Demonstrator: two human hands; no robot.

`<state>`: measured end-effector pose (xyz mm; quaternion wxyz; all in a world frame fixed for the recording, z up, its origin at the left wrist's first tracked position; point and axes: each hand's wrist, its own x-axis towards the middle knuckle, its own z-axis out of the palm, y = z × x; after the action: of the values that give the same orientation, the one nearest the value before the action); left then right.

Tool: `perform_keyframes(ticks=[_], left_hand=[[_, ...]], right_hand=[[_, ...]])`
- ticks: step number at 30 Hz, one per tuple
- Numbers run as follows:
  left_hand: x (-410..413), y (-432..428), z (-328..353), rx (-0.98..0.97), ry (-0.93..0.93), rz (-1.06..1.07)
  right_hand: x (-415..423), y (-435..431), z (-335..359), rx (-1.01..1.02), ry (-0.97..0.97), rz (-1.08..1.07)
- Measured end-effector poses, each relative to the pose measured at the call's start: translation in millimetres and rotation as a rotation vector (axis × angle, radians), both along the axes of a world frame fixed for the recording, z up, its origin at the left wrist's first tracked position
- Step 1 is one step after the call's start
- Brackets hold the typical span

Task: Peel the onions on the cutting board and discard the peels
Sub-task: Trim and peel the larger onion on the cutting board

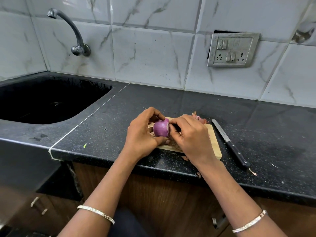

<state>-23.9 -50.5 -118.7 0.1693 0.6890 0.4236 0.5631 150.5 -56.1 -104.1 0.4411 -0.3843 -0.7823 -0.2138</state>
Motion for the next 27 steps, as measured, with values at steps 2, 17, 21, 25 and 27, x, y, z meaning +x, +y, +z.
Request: perform_keyframes(ticks=[2,17,21,25,27], left_hand=[[0.0,-0.7,1.1,0.005,0.002,0.003],[5.1,-5.3,1.9,-0.054,-0.057,-0.029],[3.5,-7.2,3.5,-0.032,-0.014,-0.027],[-0.9,-2.6,0.8,-0.034,0.009,-0.019],[-1.3,-0.2,-0.9,-0.062,-0.008,-0.041]], right_hand=[[-1.4,1.8,0.2,0.034,-0.049,-0.039],[-7.1,6.1,-2.6,-0.139,0.170,-0.084],[-3.9,6.9,-2.2,-0.182,0.239,-0.089],[-1.8,4.8,-2.0,-0.217,0.290,-0.110],[-1.2,4.3,-1.5,-0.216,0.306,-0.118]])
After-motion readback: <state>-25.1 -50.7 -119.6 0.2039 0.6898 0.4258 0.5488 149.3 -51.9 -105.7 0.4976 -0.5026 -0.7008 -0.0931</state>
